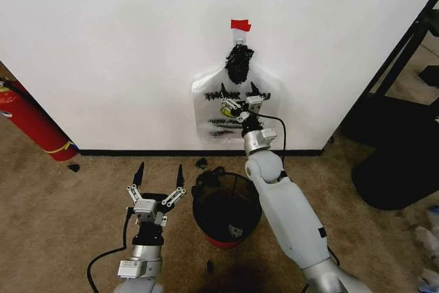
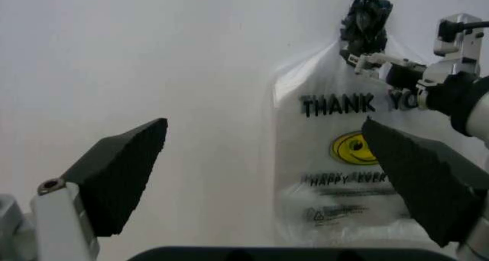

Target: Pick up the garbage bag from the wall and place it over the trash bin.

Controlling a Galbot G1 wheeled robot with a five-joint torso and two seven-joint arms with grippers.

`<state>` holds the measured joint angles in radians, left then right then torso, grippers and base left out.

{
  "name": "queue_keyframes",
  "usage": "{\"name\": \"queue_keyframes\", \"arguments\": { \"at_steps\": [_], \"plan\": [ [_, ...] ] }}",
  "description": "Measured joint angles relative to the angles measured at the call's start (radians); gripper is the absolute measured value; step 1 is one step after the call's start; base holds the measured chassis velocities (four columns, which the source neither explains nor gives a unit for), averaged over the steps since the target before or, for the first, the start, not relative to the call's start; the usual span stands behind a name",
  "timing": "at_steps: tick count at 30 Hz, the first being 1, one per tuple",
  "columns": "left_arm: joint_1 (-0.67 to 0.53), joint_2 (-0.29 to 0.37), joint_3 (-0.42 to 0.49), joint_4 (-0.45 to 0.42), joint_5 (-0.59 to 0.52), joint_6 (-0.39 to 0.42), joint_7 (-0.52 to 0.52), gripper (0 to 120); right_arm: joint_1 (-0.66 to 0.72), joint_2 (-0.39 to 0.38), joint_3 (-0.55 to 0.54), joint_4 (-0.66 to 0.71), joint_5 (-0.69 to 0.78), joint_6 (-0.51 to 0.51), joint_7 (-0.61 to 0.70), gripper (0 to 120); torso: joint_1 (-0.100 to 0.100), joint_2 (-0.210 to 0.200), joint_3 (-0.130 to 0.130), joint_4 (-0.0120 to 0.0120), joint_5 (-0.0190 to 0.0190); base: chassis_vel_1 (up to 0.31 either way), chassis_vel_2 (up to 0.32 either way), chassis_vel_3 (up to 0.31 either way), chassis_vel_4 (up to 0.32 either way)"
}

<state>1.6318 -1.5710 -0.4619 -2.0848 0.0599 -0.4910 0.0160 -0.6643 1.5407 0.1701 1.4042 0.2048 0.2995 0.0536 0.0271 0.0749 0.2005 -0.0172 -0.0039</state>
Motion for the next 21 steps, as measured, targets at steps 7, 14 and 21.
{"name": "queue_keyframes", "arguments": {
  "at_steps": [7,14,21],
  "plan": [
    [-0.003,0.003,0.0,0.004,-0.001,-0.005,0.0,100,0.021,0.03,0.028,-0.055,-0.033,0.038,-0.009,81,0.0,0.0,0.0,-0.0001,0.0001,0.0,0.0,0.0,0.0],
    [-0.004,0.007,-0.001,0.006,-0.003,-0.005,-0.001,100,0.033,0.041,0.032,-0.073,-0.033,0.047,-0.018,56,0.0,0.0,0.0,0.0,0.0,0.0,0.0,0.0,0.0],
    [-0.006,0.007,-0.002,0.014,-0.004,-0.007,-0.001,100,0.033,0.043,0.034,-0.064,-0.031,0.046,-0.02,53,0.0,0.0,0.0,-0.0001,0.0001,0.0,0.0,0.0,0.0]
  ]
}}
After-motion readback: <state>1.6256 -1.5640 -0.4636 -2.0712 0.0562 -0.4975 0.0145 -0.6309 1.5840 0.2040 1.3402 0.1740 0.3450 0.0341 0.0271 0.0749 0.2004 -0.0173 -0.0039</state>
